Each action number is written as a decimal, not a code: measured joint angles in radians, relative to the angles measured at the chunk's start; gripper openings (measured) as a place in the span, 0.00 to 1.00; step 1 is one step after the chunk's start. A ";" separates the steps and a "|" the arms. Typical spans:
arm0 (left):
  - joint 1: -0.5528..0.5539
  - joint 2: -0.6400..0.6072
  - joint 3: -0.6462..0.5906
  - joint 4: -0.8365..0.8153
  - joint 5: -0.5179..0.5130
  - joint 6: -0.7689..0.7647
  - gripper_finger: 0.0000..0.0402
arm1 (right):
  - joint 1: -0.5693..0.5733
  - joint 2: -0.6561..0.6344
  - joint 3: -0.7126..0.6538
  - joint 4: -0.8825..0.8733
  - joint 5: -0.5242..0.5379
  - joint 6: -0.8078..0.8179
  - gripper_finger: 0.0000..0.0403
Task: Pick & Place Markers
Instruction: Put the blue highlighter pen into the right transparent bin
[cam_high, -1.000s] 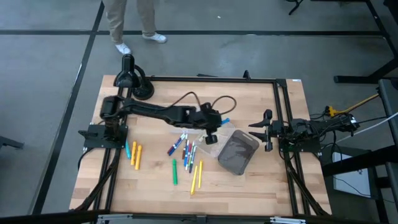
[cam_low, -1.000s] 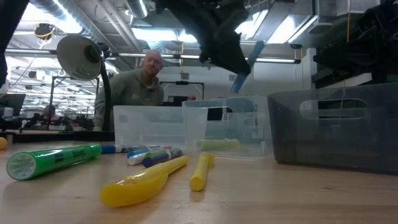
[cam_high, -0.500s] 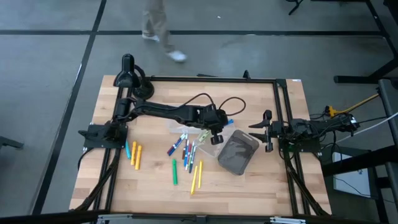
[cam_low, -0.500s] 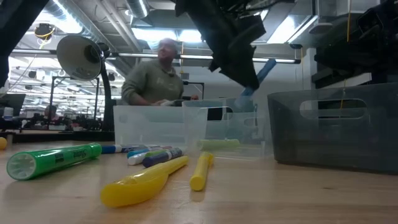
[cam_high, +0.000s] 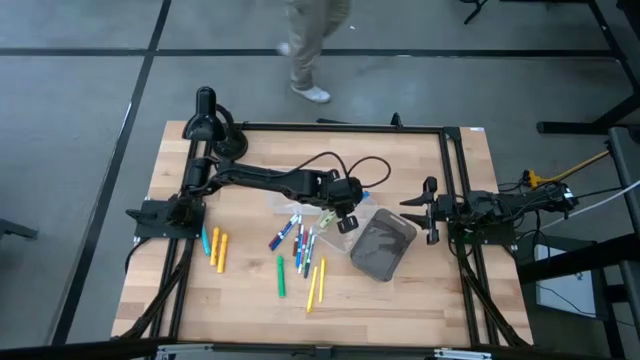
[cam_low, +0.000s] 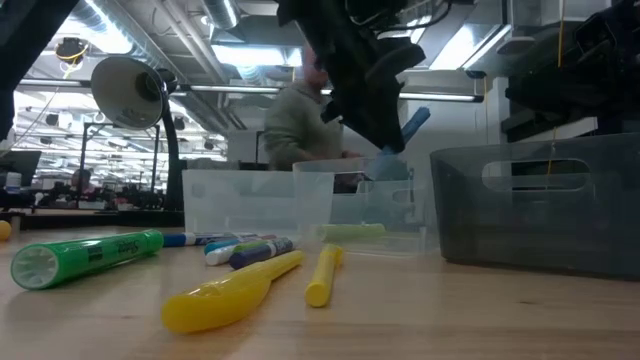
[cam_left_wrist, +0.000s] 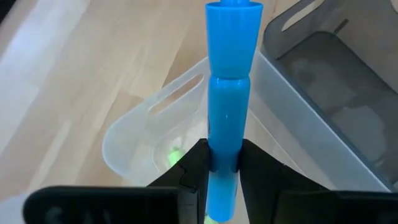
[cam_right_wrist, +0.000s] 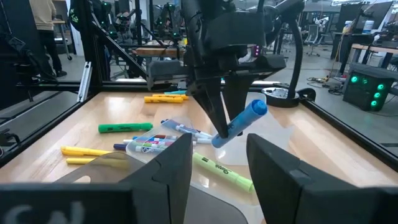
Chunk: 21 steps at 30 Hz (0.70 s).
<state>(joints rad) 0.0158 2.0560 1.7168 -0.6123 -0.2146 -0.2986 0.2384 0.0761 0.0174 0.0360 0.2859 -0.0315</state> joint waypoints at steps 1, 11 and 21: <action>0.000 0.000 0.000 -0.006 0.000 -0.014 0.16 | 0.000 0.000 0.000 0.000 0.000 0.000 0.38; 0.000 0.000 -0.001 -0.080 0.007 -0.158 0.16 | 0.000 0.000 0.000 0.000 0.000 0.000 0.38; 0.000 0.014 -0.002 -0.113 0.053 -0.216 0.16 | 0.000 0.000 0.000 0.000 0.000 0.000 0.38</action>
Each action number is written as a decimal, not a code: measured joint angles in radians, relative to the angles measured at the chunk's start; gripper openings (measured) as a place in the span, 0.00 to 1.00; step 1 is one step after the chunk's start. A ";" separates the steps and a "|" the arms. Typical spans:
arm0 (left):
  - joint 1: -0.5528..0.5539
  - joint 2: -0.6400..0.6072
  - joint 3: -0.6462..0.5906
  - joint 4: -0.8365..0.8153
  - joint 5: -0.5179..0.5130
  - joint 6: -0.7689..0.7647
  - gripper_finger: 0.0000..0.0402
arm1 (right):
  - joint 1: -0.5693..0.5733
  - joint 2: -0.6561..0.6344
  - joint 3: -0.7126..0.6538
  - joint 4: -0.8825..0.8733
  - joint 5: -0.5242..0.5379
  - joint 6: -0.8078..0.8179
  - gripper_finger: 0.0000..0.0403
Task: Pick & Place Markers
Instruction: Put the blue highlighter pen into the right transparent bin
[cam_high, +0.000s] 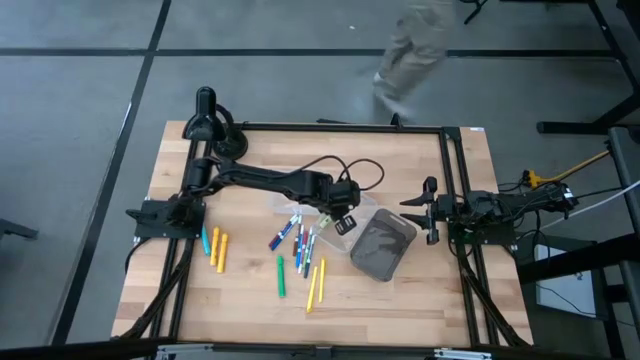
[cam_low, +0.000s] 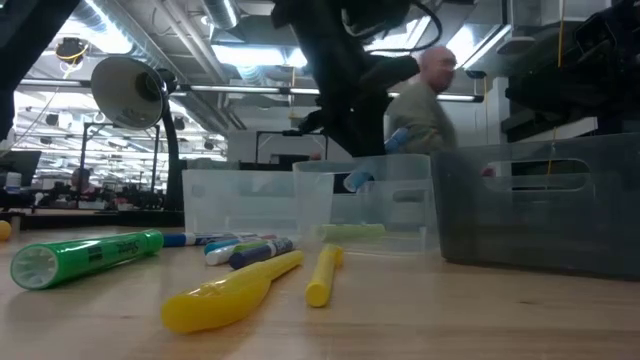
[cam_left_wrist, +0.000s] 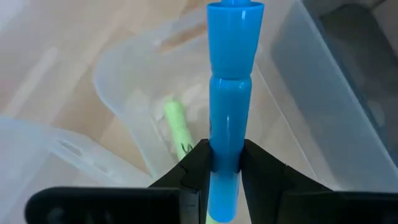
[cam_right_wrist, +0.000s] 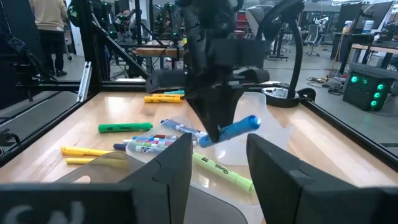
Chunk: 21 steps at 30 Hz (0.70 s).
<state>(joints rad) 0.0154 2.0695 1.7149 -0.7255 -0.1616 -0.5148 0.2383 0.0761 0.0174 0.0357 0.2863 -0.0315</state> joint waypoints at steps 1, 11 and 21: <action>0.000 0.008 0.000 0.008 0.008 0.000 0.16 | 0.000 0.000 0.000 0.000 0.000 0.000 0.38; -0.002 0.061 0.001 0.022 0.063 -0.013 0.16 | 0.000 0.000 0.000 0.000 0.000 0.000 0.38; 0.000 0.088 0.000 0.029 0.074 0.005 0.17 | 0.000 0.000 0.000 0.000 -0.018 0.000 0.38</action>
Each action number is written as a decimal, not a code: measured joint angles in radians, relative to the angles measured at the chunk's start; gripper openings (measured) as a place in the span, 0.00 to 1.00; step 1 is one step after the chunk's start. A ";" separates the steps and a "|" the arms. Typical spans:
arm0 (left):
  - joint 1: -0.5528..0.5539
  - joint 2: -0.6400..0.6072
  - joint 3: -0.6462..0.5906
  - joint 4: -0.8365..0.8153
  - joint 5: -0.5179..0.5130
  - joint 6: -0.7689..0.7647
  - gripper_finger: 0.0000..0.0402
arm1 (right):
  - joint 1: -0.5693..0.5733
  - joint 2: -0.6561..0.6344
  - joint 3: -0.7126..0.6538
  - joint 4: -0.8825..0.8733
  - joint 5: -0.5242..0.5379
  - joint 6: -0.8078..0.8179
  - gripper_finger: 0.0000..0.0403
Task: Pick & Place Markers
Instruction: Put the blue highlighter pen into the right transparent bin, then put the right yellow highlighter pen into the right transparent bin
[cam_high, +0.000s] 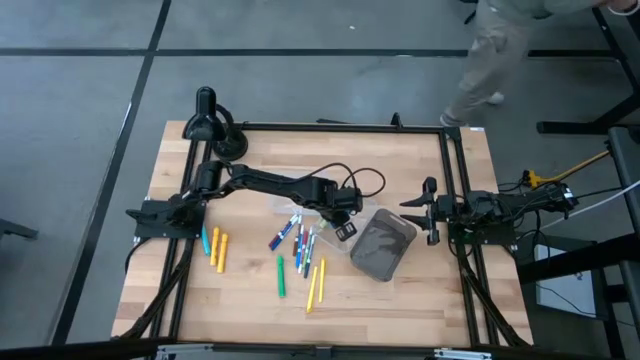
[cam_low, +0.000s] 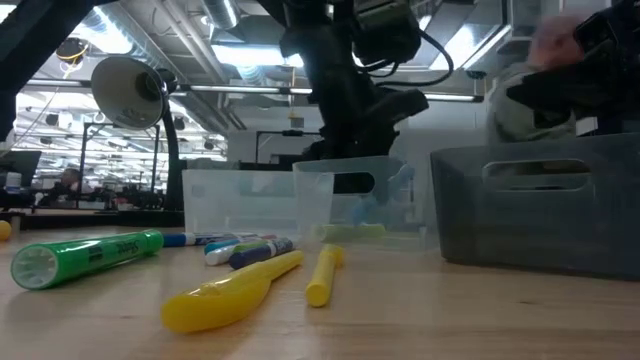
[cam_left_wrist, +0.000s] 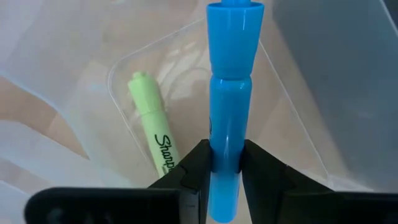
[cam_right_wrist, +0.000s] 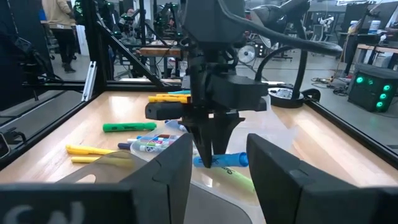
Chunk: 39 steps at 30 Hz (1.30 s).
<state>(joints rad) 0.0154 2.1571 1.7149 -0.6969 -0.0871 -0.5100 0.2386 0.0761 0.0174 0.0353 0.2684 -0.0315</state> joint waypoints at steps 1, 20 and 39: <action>0.000 0.000 0.000 0.008 0.000 0.015 0.18 | 0.000 0.000 0.000 0.000 0.000 0.000 0.38; -0.002 0.000 0.000 0.043 -0.019 0.057 0.31 | 0.000 0.000 0.000 -0.001 0.000 0.000 0.38; -0.038 -0.130 0.001 -0.095 0.027 0.055 0.24 | 0.000 0.000 0.000 -0.003 0.000 0.000 0.38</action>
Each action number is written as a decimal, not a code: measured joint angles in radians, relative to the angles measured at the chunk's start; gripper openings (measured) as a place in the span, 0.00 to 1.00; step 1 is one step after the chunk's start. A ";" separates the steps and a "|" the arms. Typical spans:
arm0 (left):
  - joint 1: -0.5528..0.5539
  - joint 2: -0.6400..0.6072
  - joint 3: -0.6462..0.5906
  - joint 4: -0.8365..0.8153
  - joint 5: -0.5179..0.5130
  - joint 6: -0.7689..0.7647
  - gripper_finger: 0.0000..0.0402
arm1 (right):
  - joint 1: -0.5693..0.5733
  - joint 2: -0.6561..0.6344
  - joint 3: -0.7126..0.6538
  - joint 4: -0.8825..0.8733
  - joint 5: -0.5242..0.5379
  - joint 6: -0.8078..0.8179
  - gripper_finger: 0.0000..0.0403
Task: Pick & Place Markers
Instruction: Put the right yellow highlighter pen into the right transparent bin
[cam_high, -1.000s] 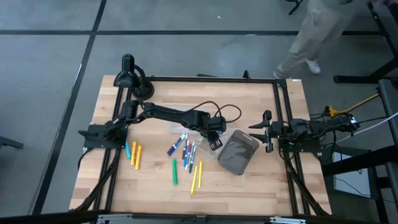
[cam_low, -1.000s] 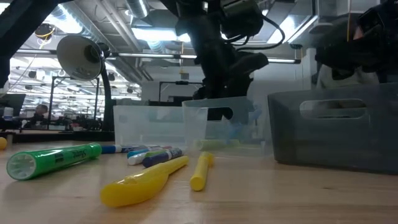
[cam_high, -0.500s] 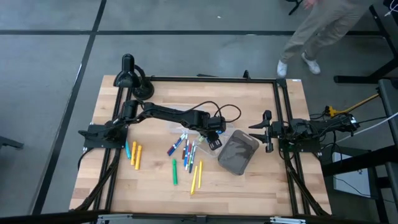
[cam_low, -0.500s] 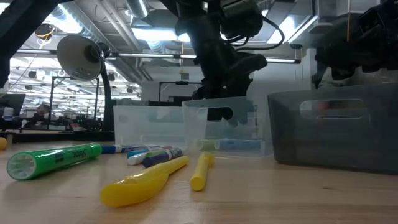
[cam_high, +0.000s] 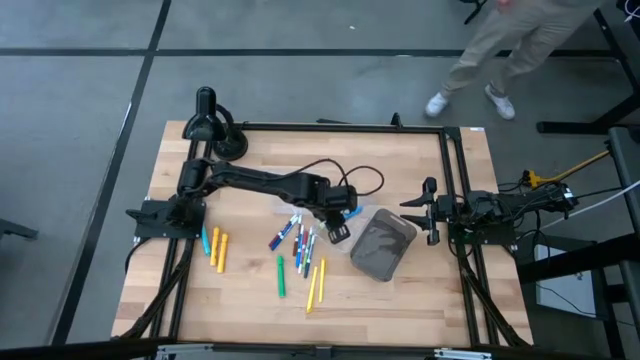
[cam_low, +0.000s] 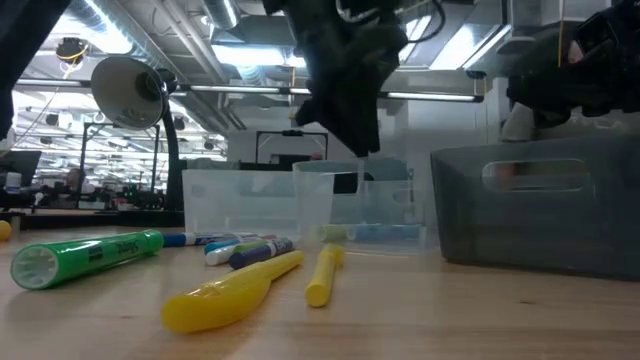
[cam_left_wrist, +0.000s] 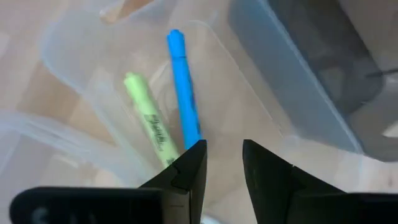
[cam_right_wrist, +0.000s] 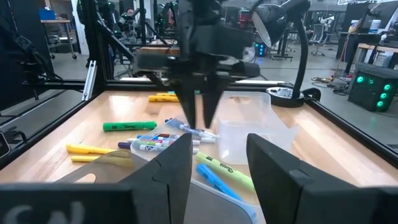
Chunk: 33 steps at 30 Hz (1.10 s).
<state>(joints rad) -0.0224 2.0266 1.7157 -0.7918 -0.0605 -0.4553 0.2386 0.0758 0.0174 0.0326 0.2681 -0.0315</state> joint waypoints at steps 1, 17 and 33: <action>-0.008 -0.005 0.000 -0.015 0.000 -0.003 0.24 | 0.000 0.000 0.000 0.000 0.000 0.000 0.38; -0.122 -0.081 0.000 -0.134 -0.111 -0.117 0.22 | 0.000 0.000 0.000 0.000 -0.008 0.000 0.38; -0.175 -0.163 0.000 -0.450 -0.307 -0.321 0.16 | 0.000 0.000 0.000 0.000 -0.008 0.000 0.38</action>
<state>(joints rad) -0.1976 1.8637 1.7157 -1.2418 -0.3670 -0.7761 0.2386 0.0761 0.0174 0.0330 0.2600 -0.0311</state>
